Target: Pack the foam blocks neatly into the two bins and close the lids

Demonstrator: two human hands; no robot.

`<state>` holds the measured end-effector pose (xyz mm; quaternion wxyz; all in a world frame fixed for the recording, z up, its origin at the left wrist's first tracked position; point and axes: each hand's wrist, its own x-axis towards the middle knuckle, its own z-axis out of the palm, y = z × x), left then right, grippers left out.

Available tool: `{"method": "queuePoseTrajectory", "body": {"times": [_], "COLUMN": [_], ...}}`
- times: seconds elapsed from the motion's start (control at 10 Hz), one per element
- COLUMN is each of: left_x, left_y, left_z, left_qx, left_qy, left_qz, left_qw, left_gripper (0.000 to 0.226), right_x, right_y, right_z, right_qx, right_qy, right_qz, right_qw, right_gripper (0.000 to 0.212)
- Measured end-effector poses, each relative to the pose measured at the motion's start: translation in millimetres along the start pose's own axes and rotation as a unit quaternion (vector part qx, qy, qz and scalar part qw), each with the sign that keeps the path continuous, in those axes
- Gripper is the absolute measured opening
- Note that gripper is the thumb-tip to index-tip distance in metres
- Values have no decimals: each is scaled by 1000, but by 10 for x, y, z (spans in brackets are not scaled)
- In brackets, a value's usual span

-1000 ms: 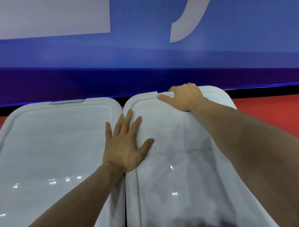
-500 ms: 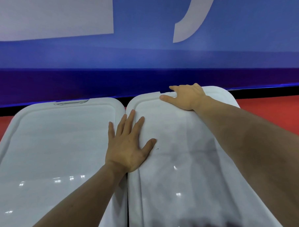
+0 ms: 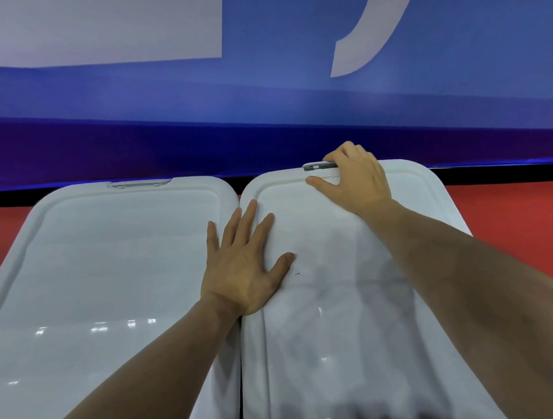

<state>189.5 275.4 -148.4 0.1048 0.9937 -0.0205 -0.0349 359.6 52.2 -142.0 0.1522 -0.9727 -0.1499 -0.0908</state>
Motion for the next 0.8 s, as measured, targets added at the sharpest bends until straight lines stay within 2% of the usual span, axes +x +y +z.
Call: {"method": "queuePoseTrajectory", "body": {"times": [0.3,0.5,0.6,0.7,0.8], "left_x": [-1,-21,-50,-86,-147], "left_y": [-9,-10,-6,-2,32], "left_z": [8,0,-58,-153,-380], "left_qx": [-3,-3,1,-22,-49], "left_qy": [-2,1,-16,-42,-20], "left_qz": [-1,2,5,5,-11], "left_qw": [1000,1000,1000,999,999], "left_gripper": [82,80,80,79,79], "right_x": [29,-47,-191,-371,-473], "right_y": [-41,-94,-191,-328,-572], "right_z": [-19,-34,-101,-189,-467], "right_qx": [-33,-54,-51,-69,-50], "right_qy": [17,26,-6,-85,-108], "right_qz": [16,14,33,60,51], "right_qw": [999,998,998,992,992], "right_gripper": [59,50,49,65,68]}}
